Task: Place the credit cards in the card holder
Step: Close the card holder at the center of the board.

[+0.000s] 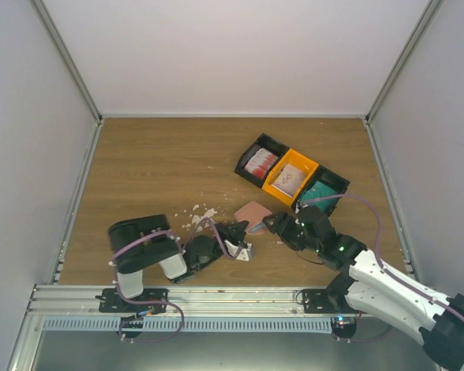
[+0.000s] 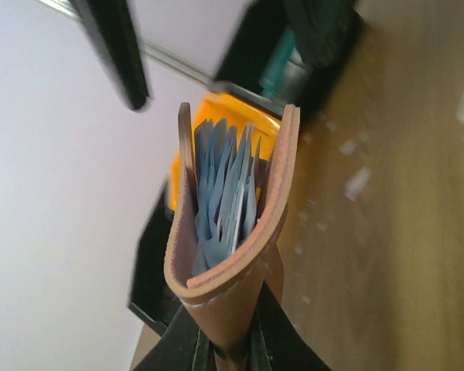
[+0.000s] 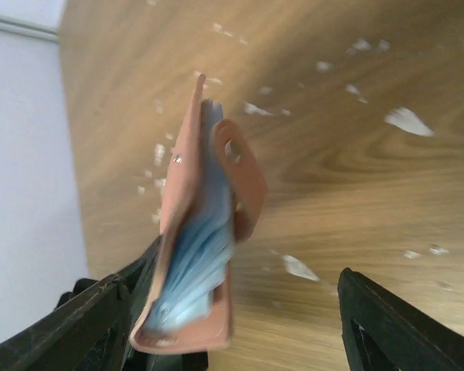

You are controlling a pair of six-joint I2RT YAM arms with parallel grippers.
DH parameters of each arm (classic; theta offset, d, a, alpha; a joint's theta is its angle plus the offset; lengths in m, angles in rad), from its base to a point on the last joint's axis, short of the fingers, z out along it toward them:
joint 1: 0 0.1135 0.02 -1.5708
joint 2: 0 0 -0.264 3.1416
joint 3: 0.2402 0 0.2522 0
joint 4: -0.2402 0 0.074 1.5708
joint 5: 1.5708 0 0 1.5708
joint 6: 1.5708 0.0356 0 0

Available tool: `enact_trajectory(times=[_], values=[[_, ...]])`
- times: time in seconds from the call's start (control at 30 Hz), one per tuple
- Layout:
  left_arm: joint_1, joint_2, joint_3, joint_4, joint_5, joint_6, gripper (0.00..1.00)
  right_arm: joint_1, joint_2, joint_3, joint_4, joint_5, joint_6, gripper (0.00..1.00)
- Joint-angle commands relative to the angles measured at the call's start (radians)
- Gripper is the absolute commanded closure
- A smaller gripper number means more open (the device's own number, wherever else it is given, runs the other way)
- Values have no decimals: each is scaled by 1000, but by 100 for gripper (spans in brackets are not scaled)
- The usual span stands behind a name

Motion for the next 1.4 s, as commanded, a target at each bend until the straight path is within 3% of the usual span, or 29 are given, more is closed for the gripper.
enact_trajectory(times=[0.0, 0.17, 0.47, 0.7, 0.83, 0.93, 1.23, 1.37], values=[[-29, 155, 51, 415, -73, 119, 100, -33, 15, -63, 48, -78, -35, 29], [-41, 190, 70, 377, -71, 58, 97, -55, 58, -78, 106, -127, -75, 32], [-48, 179, 39, 274, -42, -4, 72, -95, 202, -55, 143, -145, -168, 31], [-49, 81, 36, 96, -51, -92, 37, -108, 313, -31, 171, -195, -237, 52], [-49, -7, 19, -42, -46, -163, 20, -108, 321, -40, 175, -209, -261, 52], [-48, -114, 32, -263, 0, -231, 5, -108, 339, -38, 182, -240, -292, 52], [-31, -406, 58, -609, 75, -421, 1, -105, 402, -10, 181, -294, -395, 50], [-28, -487, 68, -663, 107, -521, 1, -94, 427, 1, 187, -314, -427, 49]])
